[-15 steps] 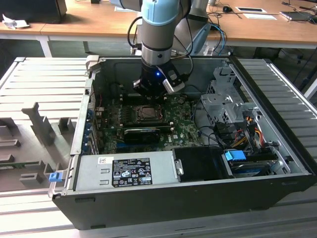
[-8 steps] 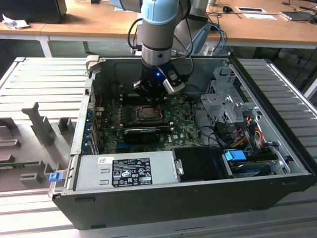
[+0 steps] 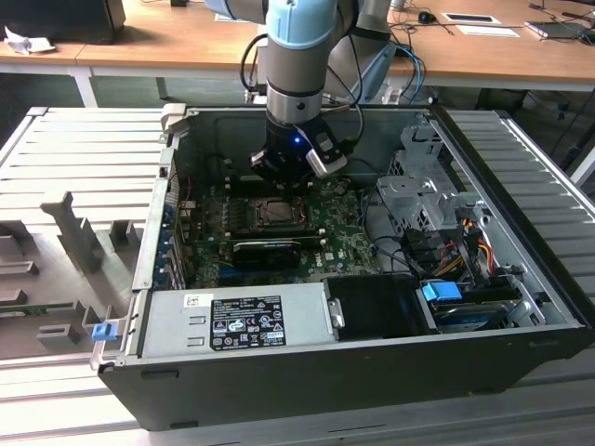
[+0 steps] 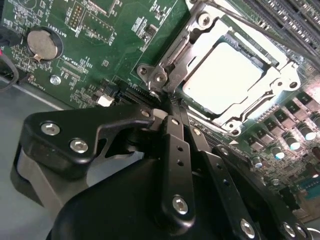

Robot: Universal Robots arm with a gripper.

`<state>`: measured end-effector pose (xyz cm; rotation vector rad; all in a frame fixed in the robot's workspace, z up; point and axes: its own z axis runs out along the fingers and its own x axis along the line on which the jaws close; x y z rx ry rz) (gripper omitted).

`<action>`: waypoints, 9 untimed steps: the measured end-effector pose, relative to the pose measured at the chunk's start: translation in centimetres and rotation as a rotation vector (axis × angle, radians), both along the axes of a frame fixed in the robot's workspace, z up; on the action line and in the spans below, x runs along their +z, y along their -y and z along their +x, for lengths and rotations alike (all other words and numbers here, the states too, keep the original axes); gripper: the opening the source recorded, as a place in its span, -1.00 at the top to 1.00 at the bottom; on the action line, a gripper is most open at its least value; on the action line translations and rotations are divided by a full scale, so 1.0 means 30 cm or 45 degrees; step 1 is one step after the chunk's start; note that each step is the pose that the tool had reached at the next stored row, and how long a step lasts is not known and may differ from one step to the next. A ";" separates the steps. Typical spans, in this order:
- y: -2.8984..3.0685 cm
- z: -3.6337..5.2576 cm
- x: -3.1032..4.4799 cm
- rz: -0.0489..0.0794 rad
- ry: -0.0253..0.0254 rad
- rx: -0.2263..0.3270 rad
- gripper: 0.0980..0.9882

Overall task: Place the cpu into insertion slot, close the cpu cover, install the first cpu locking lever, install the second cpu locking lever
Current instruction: 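Install the first cpu locking lever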

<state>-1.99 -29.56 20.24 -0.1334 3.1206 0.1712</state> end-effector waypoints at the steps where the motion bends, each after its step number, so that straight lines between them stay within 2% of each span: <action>1: 0.001 0.000 0.031 -0.003 -0.0015 0.000 0.98; 2: 0.001 0.000 0.047 -0.004 -0.0014 0.000 0.98; 3: 0.001 0.000 0.051 -0.005 -0.0016 0.000 0.98; 9: 0.007 0.000 0.051 -0.005 -0.0015 0.000 0.98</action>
